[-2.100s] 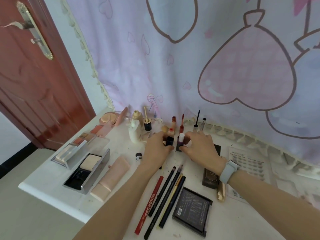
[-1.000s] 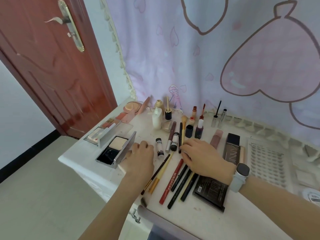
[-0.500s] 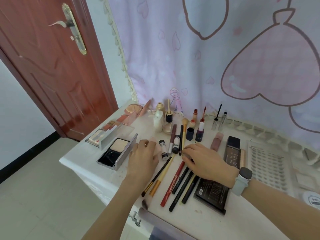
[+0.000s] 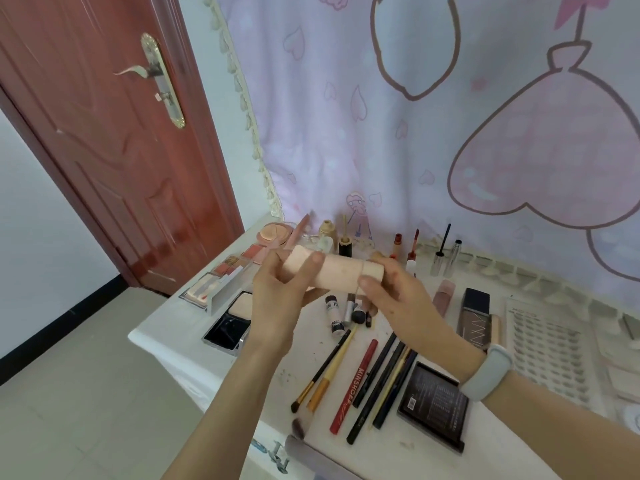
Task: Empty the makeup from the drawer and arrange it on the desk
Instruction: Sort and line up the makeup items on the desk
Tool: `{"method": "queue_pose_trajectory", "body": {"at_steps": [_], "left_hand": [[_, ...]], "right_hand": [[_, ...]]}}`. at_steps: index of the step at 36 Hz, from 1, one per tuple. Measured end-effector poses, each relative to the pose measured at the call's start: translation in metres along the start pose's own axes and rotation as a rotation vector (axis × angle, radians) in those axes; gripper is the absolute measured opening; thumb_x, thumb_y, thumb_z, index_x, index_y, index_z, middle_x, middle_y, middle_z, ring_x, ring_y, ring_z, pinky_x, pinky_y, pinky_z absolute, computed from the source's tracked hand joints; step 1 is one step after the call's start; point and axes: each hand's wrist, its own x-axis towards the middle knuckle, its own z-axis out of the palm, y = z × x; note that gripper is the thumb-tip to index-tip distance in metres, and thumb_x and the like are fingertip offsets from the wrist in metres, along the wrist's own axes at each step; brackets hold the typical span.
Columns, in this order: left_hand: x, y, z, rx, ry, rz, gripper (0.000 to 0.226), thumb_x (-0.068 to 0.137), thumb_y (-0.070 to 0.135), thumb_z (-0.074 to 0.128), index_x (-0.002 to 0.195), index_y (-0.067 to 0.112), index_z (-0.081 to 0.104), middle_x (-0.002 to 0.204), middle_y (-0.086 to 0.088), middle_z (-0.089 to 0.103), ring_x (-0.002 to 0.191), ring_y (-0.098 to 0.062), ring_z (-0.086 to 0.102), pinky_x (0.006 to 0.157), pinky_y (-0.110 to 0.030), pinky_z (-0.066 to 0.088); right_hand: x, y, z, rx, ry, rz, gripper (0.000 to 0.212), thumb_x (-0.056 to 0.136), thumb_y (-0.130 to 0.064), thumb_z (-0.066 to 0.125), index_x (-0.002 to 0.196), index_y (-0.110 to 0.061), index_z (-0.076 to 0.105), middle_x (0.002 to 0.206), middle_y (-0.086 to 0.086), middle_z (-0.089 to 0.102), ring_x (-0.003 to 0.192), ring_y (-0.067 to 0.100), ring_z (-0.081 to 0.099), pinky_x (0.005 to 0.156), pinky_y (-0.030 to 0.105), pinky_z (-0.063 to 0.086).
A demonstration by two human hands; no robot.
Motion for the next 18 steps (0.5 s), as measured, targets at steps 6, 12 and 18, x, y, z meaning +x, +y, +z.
{"method": "queue_pose_trajectory", "body": {"at_steps": [6, 12, 18], "left_hand": [[0.001, -0.005, -0.019, 0.714, -0.049, 0.388, 0.028, 0.097, 0.034, 0.041, 0.084, 0.019, 0.061, 0.066, 0.004, 0.057, 0.06, -0.008, 0.052, 0.047, -0.021, 0.04], [0.006, -0.003, -0.021, 0.603, -0.104, 0.064, 0.024, 0.098, 0.029, 0.043, 0.084, 0.024, 0.062, 0.074, 0.007, 0.056, 0.052, 0.0, 0.048, 0.044, -0.013, 0.037], [-0.002, 0.002, -0.027, 0.245, -0.25, -0.241, 0.028, 0.095, 0.035, 0.047, 0.094, 0.009, 0.058, 0.08, -0.006, 0.057, 0.042, -0.005, 0.042, 0.038, -0.015, 0.033]], "right_hand": [[0.004, -0.007, -0.008, 0.063, -0.091, 0.07, 0.014, 0.098, -0.02, 0.042, 0.099, -0.019, 0.057, 0.05, -0.012, 0.054, 0.045, 0.0, 0.044, 0.047, 0.012, 0.037], [0.005, -0.011, -0.006, -0.225, -0.139, -0.088, 0.014, 0.096, -0.015, 0.046, 0.105, -0.024, 0.05, 0.087, -0.003, 0.057, 0.07, 0.0, 0.051, 0.063, 0.016, 0.041], [0.007, -0.019, -0.005, -0.291, -0.148, -0.159, 0.019, 0.093, -0.02, 0.05, 0.106, -0.033, 0.051, 0.097, 0.007, 0.058, 0.08, 0.022, 0.055, 0.07, 0.033, 0.046]]}}
